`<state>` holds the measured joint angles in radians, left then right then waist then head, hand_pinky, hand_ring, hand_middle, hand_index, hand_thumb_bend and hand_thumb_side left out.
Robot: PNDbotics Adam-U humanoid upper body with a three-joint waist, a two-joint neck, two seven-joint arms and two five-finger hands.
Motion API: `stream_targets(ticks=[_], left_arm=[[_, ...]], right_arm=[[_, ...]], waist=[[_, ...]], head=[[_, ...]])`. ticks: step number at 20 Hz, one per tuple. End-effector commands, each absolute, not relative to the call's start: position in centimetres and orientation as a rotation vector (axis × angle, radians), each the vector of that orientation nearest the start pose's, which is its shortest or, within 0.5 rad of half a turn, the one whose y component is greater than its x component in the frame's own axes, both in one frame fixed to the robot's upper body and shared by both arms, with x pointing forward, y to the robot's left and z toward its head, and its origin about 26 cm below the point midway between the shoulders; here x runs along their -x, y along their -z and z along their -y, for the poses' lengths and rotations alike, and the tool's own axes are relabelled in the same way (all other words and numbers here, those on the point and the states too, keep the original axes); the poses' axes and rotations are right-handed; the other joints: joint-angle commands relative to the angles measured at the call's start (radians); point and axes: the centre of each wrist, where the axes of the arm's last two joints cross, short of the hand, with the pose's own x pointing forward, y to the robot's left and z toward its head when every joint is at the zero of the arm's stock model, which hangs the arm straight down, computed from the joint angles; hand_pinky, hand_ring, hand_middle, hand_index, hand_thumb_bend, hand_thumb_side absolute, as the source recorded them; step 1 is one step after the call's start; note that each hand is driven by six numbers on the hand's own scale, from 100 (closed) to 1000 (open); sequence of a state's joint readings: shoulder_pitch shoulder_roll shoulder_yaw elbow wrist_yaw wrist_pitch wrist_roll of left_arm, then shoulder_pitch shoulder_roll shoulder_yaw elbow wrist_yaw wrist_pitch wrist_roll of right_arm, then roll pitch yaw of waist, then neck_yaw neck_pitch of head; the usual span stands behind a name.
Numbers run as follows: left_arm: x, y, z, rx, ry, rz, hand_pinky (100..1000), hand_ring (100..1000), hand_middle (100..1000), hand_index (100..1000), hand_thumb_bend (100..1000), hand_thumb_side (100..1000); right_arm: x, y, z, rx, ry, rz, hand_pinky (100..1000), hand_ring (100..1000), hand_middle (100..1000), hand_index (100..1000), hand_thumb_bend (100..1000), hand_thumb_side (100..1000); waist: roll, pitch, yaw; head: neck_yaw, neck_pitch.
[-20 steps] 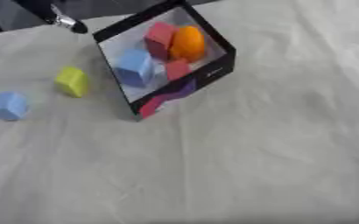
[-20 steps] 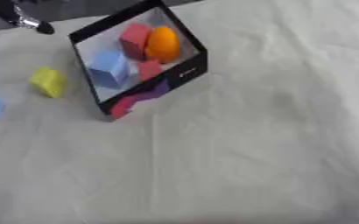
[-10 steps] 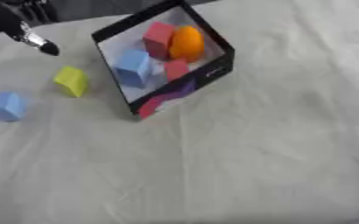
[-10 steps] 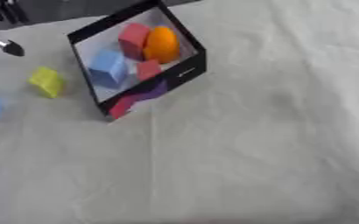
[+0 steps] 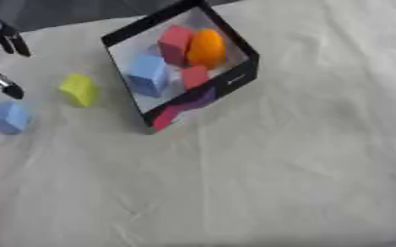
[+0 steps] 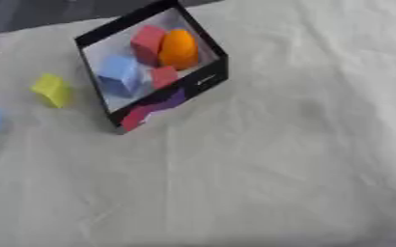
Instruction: Pick up objects on the table and place them in the box.
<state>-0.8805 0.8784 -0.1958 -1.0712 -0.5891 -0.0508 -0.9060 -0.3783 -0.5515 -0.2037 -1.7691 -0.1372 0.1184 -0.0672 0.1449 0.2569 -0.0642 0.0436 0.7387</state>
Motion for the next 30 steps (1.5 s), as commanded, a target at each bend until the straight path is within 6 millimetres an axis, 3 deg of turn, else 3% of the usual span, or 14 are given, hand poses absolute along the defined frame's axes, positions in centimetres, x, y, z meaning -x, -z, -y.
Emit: stream_targets(ticks=[1, 6, 18, 25, 30], left_arm=[[-41.0, -31.0, -42.9, -0.793, 1.438, 0.922, 869, 850, 781, 788, 854, 227], [-40.5, -31.4, -42.9, -0.849, 1.437, 1.0, 876, 851, 773, 776, 847, 122], [-40.2, -31.8, -42.6, -0.863, 1.467, 1.05, 861, 838, 765, 762, 822, 124], [-40.4, -30.8, -42.7, -0.862, 1.479, 1.008, 858, 834, 763, 764, 847, 118], [-40.5, -30.0, -43.1, -0.906, 1.496, 0.975, 857, 839, 766, 760, 809, 100]], right_arm=[[-32.3, -24.3, 36.5, 0.489, -0.19, 2.112, 774, 787, 747, 874, 100, 668], [-32.2, -24.0, 36.9, 0.506, -0.179, 2.104, 774, 787, 747, 874, 100, 675], [-31.9, -24.0, 37.7, 0.546, -0.151, 2.121, 775, 788, 748, 874, 100, 658], [-31.9, -23.9, 37.6, 0.538, -0.145, 2.125, 775, 787, 747, 874, 100, 657], [-31.9, -23.8, 37.7, 0.537, -0.141, 2.121, 774, 788, 747, 874, 100, 661]], waist=[[-0.006, -0.01, 0.007], [-0.027, 0.008, 0.016], [-0.077, 0.038, 0.023], [-0.084, 0.04, 0.018], [-0.081, 0.039, 0.011]], head=[[0.011, 0.002], [0.019, -0.01], [-0.005, -0.024], [-0.016, -0.027], [-0.01, -0.028]])
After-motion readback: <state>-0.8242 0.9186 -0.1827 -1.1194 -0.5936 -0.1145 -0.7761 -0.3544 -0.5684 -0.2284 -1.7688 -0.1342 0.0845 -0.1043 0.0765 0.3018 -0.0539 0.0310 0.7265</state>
